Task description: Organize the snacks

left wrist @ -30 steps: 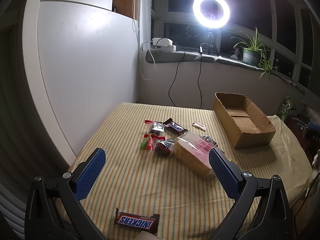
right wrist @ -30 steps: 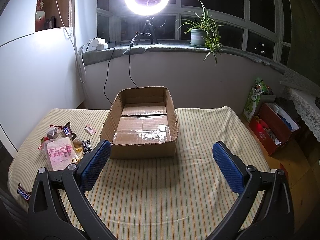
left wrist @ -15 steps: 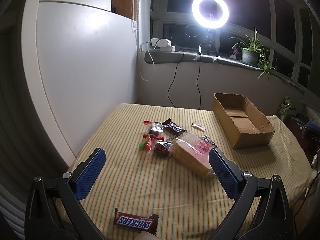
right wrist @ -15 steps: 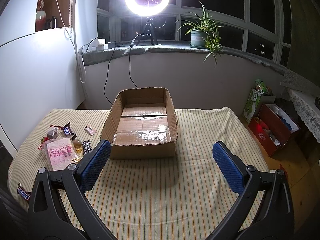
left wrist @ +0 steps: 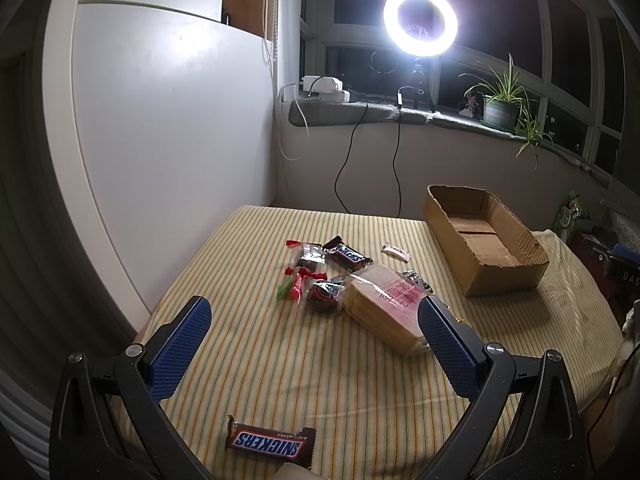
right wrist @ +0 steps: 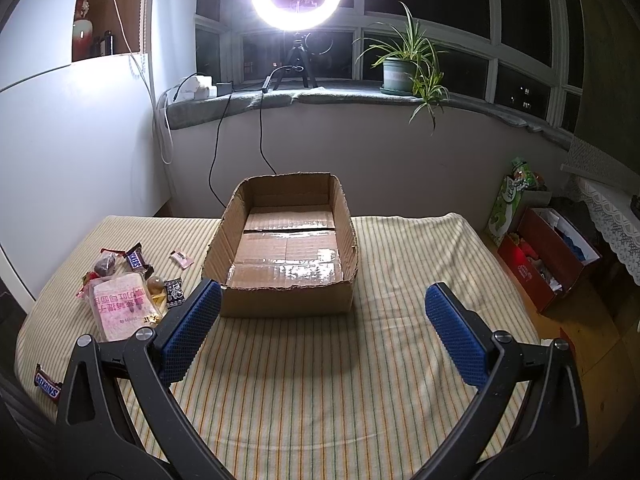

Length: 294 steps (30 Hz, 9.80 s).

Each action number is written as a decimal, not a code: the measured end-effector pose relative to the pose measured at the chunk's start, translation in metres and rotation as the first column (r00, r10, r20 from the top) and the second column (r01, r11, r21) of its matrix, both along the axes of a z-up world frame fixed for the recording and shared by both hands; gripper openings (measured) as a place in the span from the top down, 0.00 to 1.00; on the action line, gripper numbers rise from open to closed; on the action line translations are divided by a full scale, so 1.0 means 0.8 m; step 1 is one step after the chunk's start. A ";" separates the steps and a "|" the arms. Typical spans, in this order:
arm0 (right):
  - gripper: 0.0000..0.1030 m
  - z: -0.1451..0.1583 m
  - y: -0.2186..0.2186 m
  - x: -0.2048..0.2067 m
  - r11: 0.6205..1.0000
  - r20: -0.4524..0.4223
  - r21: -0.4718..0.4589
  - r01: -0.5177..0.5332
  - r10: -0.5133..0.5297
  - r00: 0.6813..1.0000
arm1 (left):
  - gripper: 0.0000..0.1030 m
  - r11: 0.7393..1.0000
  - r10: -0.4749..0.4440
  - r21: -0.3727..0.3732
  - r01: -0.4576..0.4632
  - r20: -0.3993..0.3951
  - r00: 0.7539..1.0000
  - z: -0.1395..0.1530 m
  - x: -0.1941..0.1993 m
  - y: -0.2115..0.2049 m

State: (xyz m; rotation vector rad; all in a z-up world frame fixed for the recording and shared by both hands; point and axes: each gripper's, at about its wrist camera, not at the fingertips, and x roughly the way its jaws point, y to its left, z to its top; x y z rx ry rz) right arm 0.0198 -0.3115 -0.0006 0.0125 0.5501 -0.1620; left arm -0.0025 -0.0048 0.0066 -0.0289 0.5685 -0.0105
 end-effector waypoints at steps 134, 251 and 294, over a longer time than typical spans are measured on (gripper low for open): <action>0.28 -0.023 -0.019 0.225 0.790 -0.214 0.402 -0.463 0.573 0.791 | 0.38 0.840 -0.505 -0.300 0.453 -0.121 0.855 -0.048 0.191 -0.240; 0.46 -0.142 0.158 0.140 0.819 -0.436 0.236 -0.523 0.570 0.697 | 0.37 0.979 0.054 -0.170 -0.108 -0.295 0.954 -0.157 0.011 0.062; 0.90 -0.087 0.118 0.144 0.823 -0.305 0.202 -0.531 0.568 0.765 | 0.75 0.985 -0.089 -0.158 0.066 -0.143 0.986 -0.086 0.092 0.013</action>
